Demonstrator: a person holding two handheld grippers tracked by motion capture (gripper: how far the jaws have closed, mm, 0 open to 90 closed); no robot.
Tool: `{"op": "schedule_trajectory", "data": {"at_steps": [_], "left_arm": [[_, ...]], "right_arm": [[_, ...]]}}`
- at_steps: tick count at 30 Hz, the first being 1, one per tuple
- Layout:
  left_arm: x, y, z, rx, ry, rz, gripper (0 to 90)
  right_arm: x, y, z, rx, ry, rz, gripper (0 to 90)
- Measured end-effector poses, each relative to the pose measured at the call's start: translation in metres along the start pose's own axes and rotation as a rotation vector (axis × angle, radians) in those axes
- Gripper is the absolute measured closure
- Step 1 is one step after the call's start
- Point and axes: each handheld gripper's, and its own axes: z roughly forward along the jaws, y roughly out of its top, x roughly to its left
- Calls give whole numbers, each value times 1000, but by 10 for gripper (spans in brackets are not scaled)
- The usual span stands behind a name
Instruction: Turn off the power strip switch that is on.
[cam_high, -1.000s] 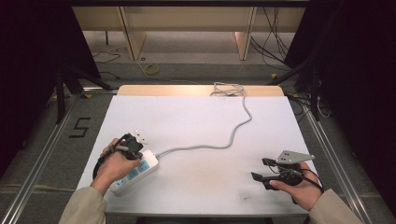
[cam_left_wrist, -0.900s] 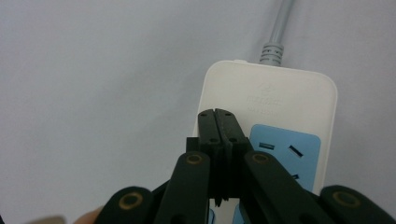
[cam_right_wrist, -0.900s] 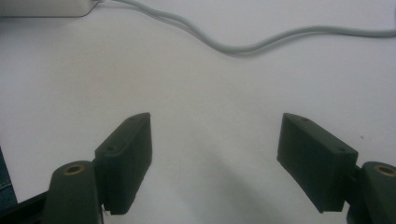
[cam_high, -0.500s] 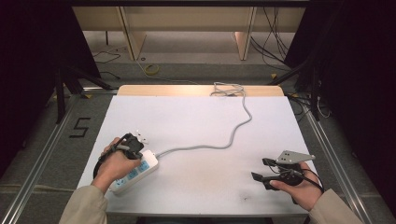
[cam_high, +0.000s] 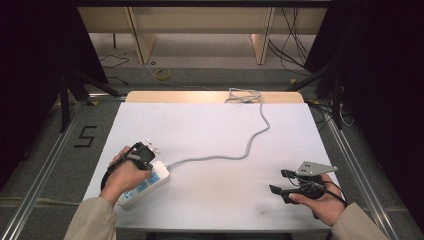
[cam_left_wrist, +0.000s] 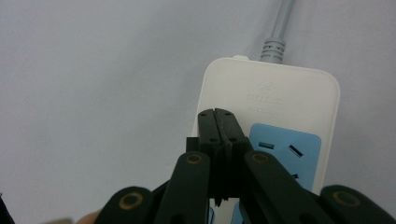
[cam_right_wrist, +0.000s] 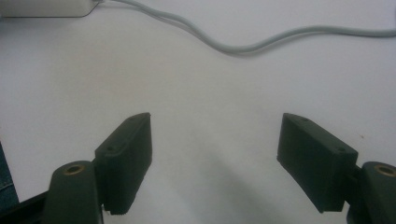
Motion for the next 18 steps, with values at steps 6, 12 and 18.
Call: {"op": "schedule_trajectory", "data": {"at_steps": [6, 12, 18], "left_arm": [[0, 3, 0, 22, 5, 9, 900], [-1, 3, 1, 27, 6, 21, 900], [-1, 2, 1, 34, -4, 14, 900]], "right_arm": [[0, 0, 0, 0, 1, 0, 270], [0, 0, 0, 0, 0, 0, 270], [0, 0, 0, -1, 0, -2, 270]]}}
